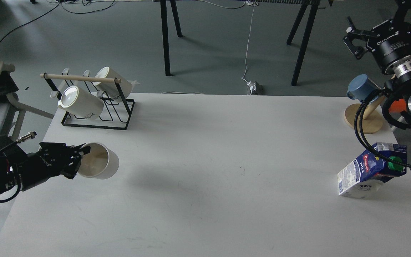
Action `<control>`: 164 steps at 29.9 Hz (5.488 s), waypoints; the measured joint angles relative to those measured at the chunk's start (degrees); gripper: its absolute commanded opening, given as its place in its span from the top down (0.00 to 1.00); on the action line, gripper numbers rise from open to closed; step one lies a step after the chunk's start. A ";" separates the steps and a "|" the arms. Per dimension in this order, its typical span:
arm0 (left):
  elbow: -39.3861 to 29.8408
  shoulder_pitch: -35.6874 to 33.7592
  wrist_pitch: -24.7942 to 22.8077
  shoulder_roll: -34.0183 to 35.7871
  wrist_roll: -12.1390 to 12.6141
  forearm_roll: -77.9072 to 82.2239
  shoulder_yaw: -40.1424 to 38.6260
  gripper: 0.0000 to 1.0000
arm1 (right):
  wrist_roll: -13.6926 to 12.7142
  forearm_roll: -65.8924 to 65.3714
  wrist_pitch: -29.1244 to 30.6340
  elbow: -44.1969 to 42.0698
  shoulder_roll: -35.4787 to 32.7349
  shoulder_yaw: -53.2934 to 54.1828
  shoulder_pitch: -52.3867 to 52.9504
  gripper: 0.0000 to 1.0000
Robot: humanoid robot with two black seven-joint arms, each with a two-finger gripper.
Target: Place cup and milk with both arms
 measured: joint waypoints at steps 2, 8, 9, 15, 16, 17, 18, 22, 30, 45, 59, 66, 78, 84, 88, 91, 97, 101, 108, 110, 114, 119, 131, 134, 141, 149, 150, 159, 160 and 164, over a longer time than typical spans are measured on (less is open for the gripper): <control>-3.29 -1.50 -2.31 -0.15 0.00 0.20 0.18 0.96 | 0.00 0.01 0.00 0.08 -0.41 0.00 -0.08 0.01; -14.10 -10.03 -18.79 -4.49 0.93 0.85 0.22 0.96 | 0.00 0.02 0.00 0.32 -1.17 0.06 -0.14 0.01; -14.76 -11.44 -21.35 -6.70 1.66 1.56 0.23 0.96 | 0.00 0.02 0.00 0.37 -1.33 0.06 -0.14 0.01; -15.42 -15.79 -30.74 -21.77 4.50 8.95 0.31 0.96 | 0.00 0.03 0.00 0.48 -2.49 0.04 -0.21 0.01; -15.14 -15.92 -32.08 -24.57 4.76 9.18 0.30 0.96 | 0.00 0.03 0.00 0.49 -2.68 0.04 -0.22 0.01; -14.75 -15.98 -33.21 -26.82 4.98 9.29 0.30 0.96 | 0.00 0.02 0.00 0.50 -2.82 0.04 -0.22 0.01; -14.17 -16.04 -34.41 -29.04 5.41 9.36 0.30 0.96 | 0.00 0.03 0.00 0.50 -3.00 0.04 -0.22 0.01; -12.32 -15.65 -36.92 -33.63 7.68 9.40 0.51 0.95 | 0.00 0.03 0.00 0.92 -3.80 0.12 -0.22 0.01; -8.11 -14.92 -37.38 -37.50 8.56 9.41 3.97 0.92 | 0.00 0.02 0.00 1.38 -4.50 0.16 -0.31 0.01; -3.53 -13.00 -37.29 -40.67 12.95 9.41 4.01 0.59 | 0.00 0.02 0.00 1.46 -4.43 0.19 -0.22 0.01; -6.90 -13.31 -35.15 -39.39 12.07 9.40 -2.67 0.13 | -0.06 -0.07 0.00 2.93 -5.87 0.04 -0.20 0.01; -13.25 -14.68 -35.67 -33.17 12.00 1.71 -17.57 0.07 | -0.04 -0.07 0.00 4.82 -9.75 0.10 1.19 0.01; -8.64 -16.95 -26.80 -30.98 13.22 -45.22 -35.72 0.00 | -0.19 0.63 0.00 27.86 -24.67 -1.60 -7.73 0.01; -4.66 -16.95 -22.14 -29.26 12.22 -59.17 -36.36 0.00 | 0.58 2.19 0.00 36.26 -35.83 -1.46 -14.58 0.01; -2.26 -16.95 -21.76 -27.79 11.98 -68.76 -36.46 0.00 | 1.17 5.57 0.00 36.47 -39.01 -1.57 -19.95 0.01; 0.42 -16.97 -21.74 -26.79 12.05 -75.68 -36.52 0.00 | 1.68 7.39 0.00 34.73 -39.69 -1.66 -23.93 0.01; 2.65 -17.11 -22.00 -25.24 12.23 -81.10 -36.78 0.00 | 4.42 9.51 0.00 32.11 -39.94 -1.75 -29.09 0.01; 2.71 -17.12 -22.14 -24.23 12.25 -81.31 -36.83 0.00 | 4.93 14.49 0.00 29.58 -41.05 -1.74 -32.21 0.01; 2.72 -17.13 -22.19 -23.95 12.28 -81.33 -36.73 0.00 | 4.71 21.01 0.00 24.02 -41.36 -2.01 -42.88 0.01; 2.72 -17.12 -22.10 -23.95 12.35 -81.32 -36.65 0.00 | 4.77 21.28 0.00 22.85 -40.80 -2.11 -46.69 0.01; 2.72 -17.13 -21.86 -23.97 12.49 -81.20 -36.49 0.00 | 5.09 21.53 0.00 22.02 -38.29 -2.18 -54.85 0.01; 2.72 -17.12 -21.72 -23.97 12.59 -81.15 -36.19 0.00 | 5.16 21.07 0.00 22.39 -33.54 -2.25 -62.41 0.00; 2.69 -16.86 -21.67 -23.72 12.61 -81.07 -36.03 0.00 | 5.18 15.07 0.00 33.48 -27.90 -3.10 -66.83 0.00; 2.64 -16.67 -21.65 -23.65 12.61 -81.06 -36.03 0.00 | 5.20 14.38 0.00 36.56 -27.29 -2.54 -66.82 0.00; 2.62 -15.93 -21.65 -23.23 12.61 -80.68 -35.88 0.00 | 5.37 10.11 0.00 38.78 -21.78 -1.21 -66.34 0.00; 2.71 -15.72 -21.65 -22.77 12.66 -80.63 -35.85 0.00 | 7.97 9.96 0.00 40.48 -20.77 2.32 -66.74 0.00; 2.71 -15.71 -21.65 -22.76 12.68 -80.63 -35.85 0.00 | 8.04 9.95 0.00 40.81 -20.65 2.88 -66.74 0.00; 2.72 -15.37 -21.56 -20.48 12.81 -80.61 -35.61 0.00 | 8.13 9.95 0.00 41.10 -19.73 4.52 -67.86 0.00; 2.71 -15.36 -21.56 -20.20 12.84 -80.61 -35.60 0.00 | 8.15 9.95 0.00 41.01 -19.57 4.57 -68.22 0.00; 2.64 -15.36 -21.56 -19.36 12.94 -80.61 -35.57 0.00 | 8.17 9.97 0.00 40.98 -18.38 4.64 -69.16 0.00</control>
